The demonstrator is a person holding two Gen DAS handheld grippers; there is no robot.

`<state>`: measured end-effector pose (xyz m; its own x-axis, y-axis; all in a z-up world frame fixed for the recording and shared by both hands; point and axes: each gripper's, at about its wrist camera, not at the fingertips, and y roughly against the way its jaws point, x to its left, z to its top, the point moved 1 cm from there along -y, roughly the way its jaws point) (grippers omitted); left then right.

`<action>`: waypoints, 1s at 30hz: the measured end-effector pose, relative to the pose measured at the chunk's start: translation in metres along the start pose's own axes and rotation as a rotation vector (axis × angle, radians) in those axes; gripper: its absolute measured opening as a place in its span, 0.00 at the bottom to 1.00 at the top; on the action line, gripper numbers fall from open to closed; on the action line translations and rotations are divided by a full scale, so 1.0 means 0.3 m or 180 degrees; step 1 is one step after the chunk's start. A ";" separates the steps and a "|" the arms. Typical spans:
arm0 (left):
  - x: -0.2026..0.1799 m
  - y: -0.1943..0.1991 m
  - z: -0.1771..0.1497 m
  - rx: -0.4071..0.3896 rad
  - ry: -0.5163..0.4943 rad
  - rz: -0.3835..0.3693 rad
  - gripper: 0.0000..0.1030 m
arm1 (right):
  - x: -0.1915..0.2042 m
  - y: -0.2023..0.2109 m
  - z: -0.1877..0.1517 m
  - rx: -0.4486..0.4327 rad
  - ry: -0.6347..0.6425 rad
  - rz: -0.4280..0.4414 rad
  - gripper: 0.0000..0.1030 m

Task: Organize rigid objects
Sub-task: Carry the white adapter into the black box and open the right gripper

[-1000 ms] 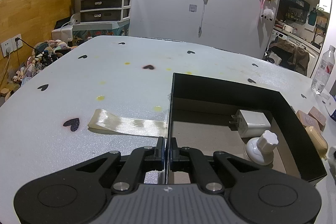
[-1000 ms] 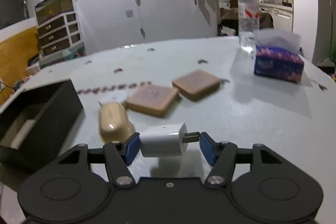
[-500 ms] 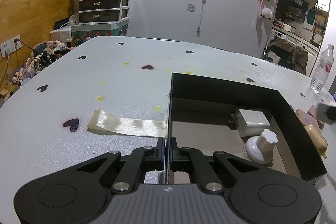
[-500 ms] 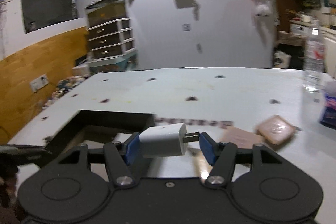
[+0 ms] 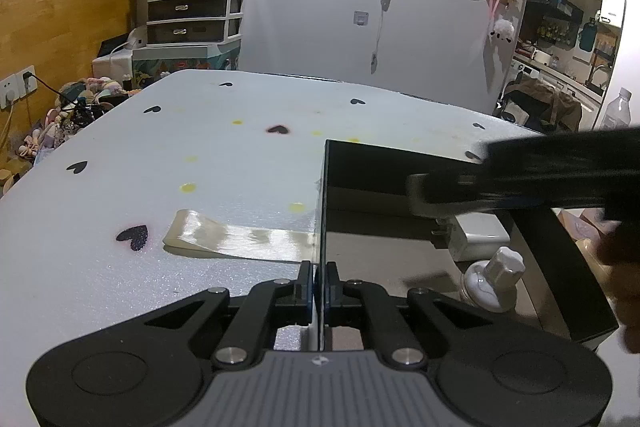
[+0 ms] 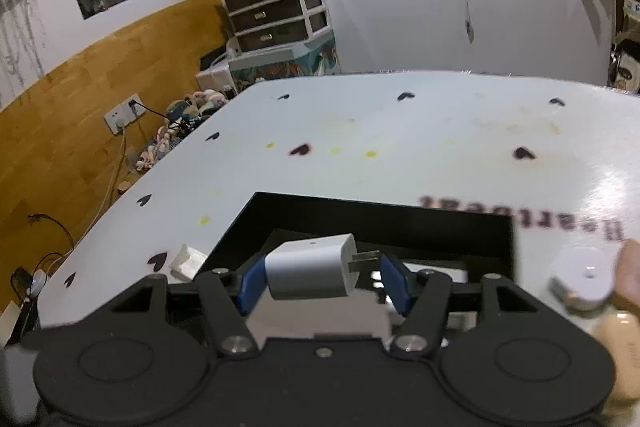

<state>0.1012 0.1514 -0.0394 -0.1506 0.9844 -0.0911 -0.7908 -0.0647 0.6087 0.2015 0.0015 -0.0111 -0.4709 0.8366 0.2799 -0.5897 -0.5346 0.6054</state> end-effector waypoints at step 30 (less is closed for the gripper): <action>0.001 0.003 -0.004 -0.0011 0.0003 -0.0029 0.05 | 0.031 -0.045 -0.057 0.0916 0.0628 0.0061 0.22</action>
<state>0.0998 0.1514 -0.0399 -0.1438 0.9848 -0.0973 -0.7942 -0.0561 0.6050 0.1938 0.0145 -0.0296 -0.6144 0.7724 0.1608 -0.3836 -0.4705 0.7946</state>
